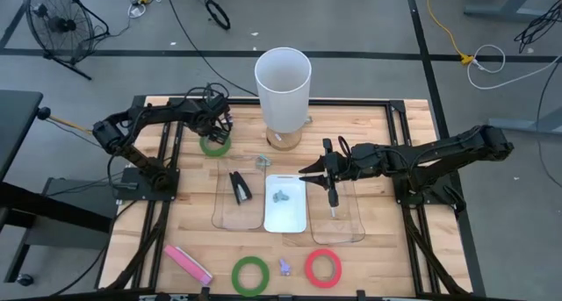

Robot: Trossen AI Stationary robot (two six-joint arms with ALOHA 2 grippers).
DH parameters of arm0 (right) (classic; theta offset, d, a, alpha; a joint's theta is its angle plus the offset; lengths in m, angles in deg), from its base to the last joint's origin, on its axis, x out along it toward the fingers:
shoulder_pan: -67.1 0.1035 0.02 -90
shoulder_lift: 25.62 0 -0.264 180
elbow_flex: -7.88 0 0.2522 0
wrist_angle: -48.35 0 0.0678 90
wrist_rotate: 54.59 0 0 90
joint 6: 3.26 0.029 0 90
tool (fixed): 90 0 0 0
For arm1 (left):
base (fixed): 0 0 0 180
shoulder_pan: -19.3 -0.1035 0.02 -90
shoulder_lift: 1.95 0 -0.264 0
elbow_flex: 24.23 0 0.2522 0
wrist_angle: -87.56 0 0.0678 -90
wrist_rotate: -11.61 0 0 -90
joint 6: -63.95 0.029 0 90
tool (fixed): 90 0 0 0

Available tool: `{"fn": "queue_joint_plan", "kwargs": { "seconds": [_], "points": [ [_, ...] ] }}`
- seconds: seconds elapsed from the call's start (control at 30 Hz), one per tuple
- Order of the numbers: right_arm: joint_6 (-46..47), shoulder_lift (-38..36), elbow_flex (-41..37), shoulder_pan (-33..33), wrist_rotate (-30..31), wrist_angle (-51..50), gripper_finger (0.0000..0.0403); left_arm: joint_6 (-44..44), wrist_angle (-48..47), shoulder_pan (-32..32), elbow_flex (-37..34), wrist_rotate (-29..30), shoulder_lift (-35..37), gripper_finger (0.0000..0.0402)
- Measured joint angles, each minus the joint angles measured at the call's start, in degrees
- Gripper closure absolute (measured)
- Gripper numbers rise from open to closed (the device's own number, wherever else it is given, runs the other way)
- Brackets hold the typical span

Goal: Pick and place Stapler, Stapler remover, tape
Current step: Put the top green tape into the right transparent bin

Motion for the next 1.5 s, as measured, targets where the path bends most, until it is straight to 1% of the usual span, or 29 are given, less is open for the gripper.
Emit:
{"fn": "queue_joint_plan", "kwargs": {
  "seconds": [0.13, 0.4, 0.63, 0.73, 0.8, 0.9, 0.93, 1.07, 1.17, 1.37, 1.5],
  "points": [
    [0.16, 0.0, 0.0, 0.0, 0.0, 0.0, 0.0321, 0.01, -0.02, -0.13, -0.01, -0.02, 0.02, 0.0204],
    [1.62, 0.0, 0.0, 0.0, -0.01, -1.18, 0.0321, 0.38, 0.29, -0.6, -0.19, -0.06, 0.04, 0.0228],
    [1.64, 0.0, 0.0, 0.01, 0.0, -1.21, 0.0321, 0.83, 2.53, -1.07, -4.4, -0.63, 0.07, 0.0232],
    [1.63, 0.0, 0.0, -0.01, 0.0, -1.06, 0.0321, 2.0, 2.95, -1.4, -4.85, -0.62, 0.07, 0.0235],
    [1.62, 0.0, 0.0, -0.01, 0.0, -0.74, 0.0321, 2.0, 3.16, -1.39, -4.85, -0.86, 0.07, 0.0252],
    [1.62, 0.0, 0.0, -0.01, 0.0, -0.68, 0.0321, 3.12, 3.79, -1.38, -4.8, -2.27, 0.2, 0.0306],
    [1.62, 0.0, 0.0, -0.01, 0.0, -0.66, 0.0321, 3.68, 4.02, -1.4, -4.76, -3.02, 0.24, 0.0316],
    [1.62, 0.0, 0.0, -0.01, 0.0, -0.68, 0.0321, 4.84, 4.16, -1.4, -4.74, -3.37, 0.24, 0.0316],
    [1.62, 0.0, 0.0, -0.01, 0.0, -0.68, 0.0321, 4.86, 4.11, -1.38, -4.74, -2.38, 0.29, 0.0316],
    [1.62, 0.0, 0.0, -0.01, 0.0, -0.7, 0.0321, 5.6, 1.3, -1.29, -4.51, -2.44, 4.46, 0.0316],
    [1.6, 0.0, 0.0, -0.01, 0.55, -0.72, 0.0321, 6.06, -3.22, -1.21, -2.6, -1.81, 9.99, 0.0316]
  ]
}}
